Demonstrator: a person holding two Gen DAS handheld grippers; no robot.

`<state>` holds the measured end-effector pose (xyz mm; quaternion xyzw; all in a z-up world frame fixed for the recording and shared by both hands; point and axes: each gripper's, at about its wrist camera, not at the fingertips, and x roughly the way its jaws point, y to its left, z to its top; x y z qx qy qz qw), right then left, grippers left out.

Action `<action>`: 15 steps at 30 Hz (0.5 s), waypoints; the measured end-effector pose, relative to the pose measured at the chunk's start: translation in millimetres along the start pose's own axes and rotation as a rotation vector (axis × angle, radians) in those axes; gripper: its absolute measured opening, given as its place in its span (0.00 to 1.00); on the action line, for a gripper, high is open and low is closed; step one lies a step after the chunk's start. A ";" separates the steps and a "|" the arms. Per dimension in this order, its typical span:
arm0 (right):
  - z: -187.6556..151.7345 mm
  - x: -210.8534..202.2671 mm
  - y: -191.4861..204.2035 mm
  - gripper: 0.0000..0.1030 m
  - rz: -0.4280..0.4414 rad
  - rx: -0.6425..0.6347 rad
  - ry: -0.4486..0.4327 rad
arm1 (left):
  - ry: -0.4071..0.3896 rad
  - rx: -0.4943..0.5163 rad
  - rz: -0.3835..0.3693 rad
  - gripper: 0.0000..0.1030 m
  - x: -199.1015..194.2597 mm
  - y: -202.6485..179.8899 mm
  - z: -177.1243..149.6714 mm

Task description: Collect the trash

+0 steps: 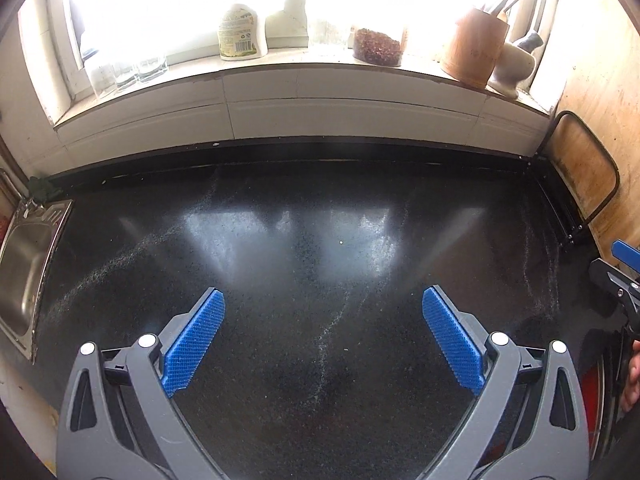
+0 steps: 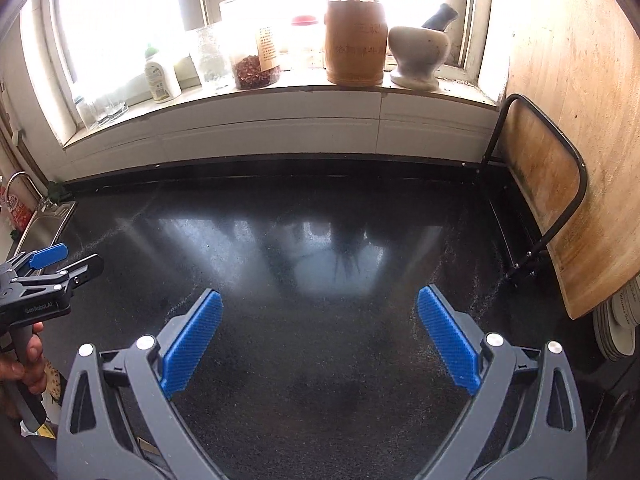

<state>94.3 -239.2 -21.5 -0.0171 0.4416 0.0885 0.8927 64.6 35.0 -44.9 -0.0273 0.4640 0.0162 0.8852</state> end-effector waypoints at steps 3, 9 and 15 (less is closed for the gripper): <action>1.2 5.3 -3.0 0.92 0.010 0.005 0.009 | 0.005 -0.008 0.009 0.94 2.9 1.3 1.4; 5.6 11.0 -4.1 0.92 0.022 0.006 0.012 | 0.011 -0.016 0.020 0.94 6.3 2.9 3.5; 9.3 15.0 -1.8 0.92 0.033 -0.002 0.015 | 0.018 -0.019 0.017 0.94 9.4 2.4 3.3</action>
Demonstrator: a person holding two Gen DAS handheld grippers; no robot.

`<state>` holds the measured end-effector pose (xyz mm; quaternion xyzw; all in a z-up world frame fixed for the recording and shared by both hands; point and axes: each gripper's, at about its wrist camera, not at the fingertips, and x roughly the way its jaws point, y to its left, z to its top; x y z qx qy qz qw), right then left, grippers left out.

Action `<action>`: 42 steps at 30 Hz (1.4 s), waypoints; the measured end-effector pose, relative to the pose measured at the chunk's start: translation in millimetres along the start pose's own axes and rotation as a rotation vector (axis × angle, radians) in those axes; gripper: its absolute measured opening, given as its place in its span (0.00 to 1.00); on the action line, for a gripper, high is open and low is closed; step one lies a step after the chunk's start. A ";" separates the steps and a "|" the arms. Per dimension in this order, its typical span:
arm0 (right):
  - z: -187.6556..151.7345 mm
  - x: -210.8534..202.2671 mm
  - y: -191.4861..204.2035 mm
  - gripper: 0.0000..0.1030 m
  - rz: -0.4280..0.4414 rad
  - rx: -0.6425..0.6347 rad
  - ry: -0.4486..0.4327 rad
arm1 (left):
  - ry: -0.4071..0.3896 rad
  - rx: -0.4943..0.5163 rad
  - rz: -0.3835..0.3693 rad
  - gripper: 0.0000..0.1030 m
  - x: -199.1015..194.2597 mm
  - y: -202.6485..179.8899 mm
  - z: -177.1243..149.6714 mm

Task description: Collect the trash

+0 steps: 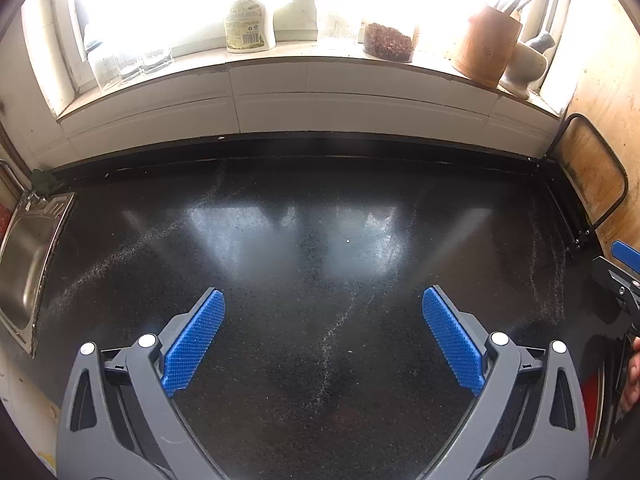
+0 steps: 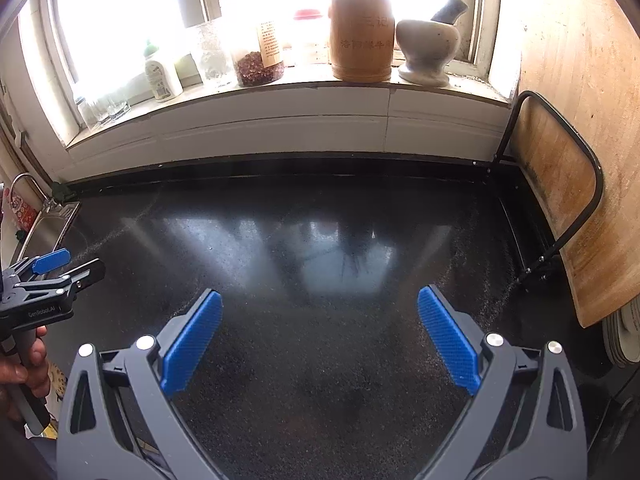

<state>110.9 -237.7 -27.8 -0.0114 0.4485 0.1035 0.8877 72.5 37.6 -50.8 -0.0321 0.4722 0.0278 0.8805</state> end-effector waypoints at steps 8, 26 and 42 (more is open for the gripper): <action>0.9 1.1 -1.4 0.92 0.005 0.007 0.000 | 0.003 -0.004 0.002 0.94 1.7 0.6 0.1; -2.7 3.2 -1.8 0.92 0.006 0.019 0.011 | 0.005 -0.002 0.000 0.94 2.0 2.4 -2.3; -0.5 4.7 4.2 0.92 0.009 0.010 0.012 | 0.007 0.000 -0.002 0.94 2.4 6.6 -1.7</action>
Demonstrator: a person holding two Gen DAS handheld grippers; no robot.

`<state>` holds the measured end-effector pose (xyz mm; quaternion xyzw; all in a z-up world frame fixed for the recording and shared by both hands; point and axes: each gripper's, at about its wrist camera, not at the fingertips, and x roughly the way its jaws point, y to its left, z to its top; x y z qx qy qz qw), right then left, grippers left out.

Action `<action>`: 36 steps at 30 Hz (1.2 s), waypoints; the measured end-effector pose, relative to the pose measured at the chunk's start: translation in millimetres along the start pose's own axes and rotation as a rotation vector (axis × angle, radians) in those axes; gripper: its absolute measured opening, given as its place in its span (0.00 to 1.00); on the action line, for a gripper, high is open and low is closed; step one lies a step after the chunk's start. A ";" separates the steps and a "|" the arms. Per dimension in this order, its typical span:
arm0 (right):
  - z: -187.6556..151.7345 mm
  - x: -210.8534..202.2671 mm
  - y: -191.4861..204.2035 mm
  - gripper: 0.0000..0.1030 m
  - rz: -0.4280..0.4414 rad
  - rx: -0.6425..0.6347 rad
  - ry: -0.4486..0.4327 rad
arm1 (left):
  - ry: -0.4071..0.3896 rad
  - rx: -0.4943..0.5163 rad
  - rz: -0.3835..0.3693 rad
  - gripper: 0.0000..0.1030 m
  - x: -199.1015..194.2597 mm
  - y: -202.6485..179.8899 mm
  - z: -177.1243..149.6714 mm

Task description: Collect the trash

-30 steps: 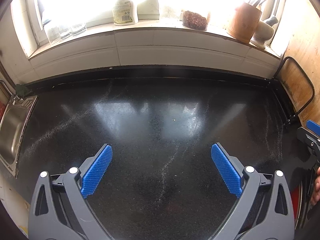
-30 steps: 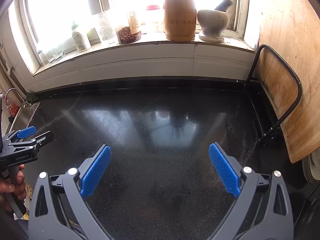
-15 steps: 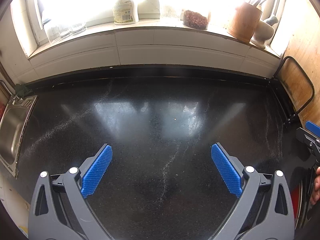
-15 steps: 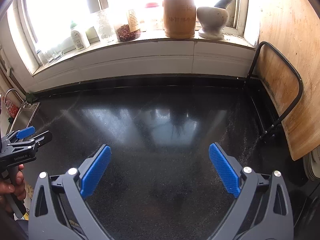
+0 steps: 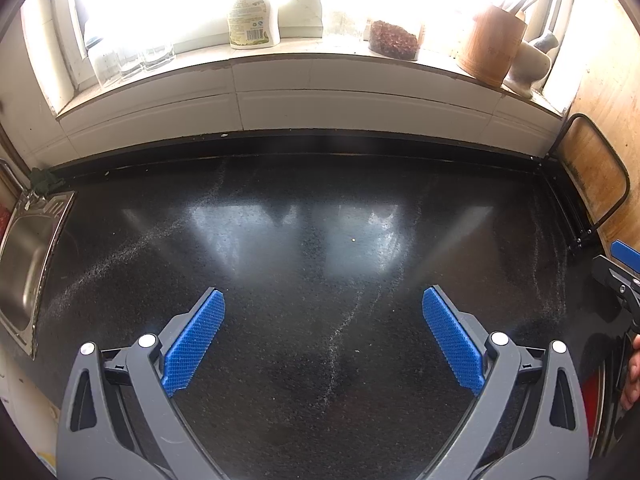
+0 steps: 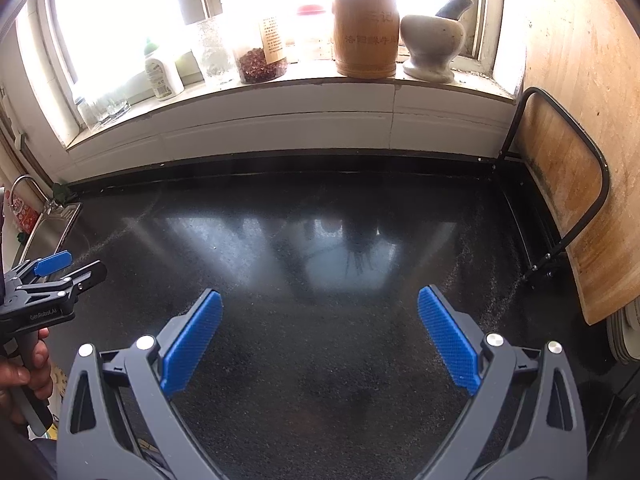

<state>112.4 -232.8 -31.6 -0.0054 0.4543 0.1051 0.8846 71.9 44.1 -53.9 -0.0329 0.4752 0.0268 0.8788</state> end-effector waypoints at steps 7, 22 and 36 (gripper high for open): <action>-0.2 0.0 0.5 0.92 0.000 0.001 0.001 | 0.002 0.002 0.005 0.94 0.3 2.5 1.2; -1.1 2.8 0.4 0.92 0.004 0.005 0.004 | -0.021 0.005 0.029 0.94 -3.0 2.1 3.1; -4.0 10.7 -11.9 0.92 0.006 0.019 0.020 | 0.005 -0.025 0.015 0.94 13.0 7.9 6.5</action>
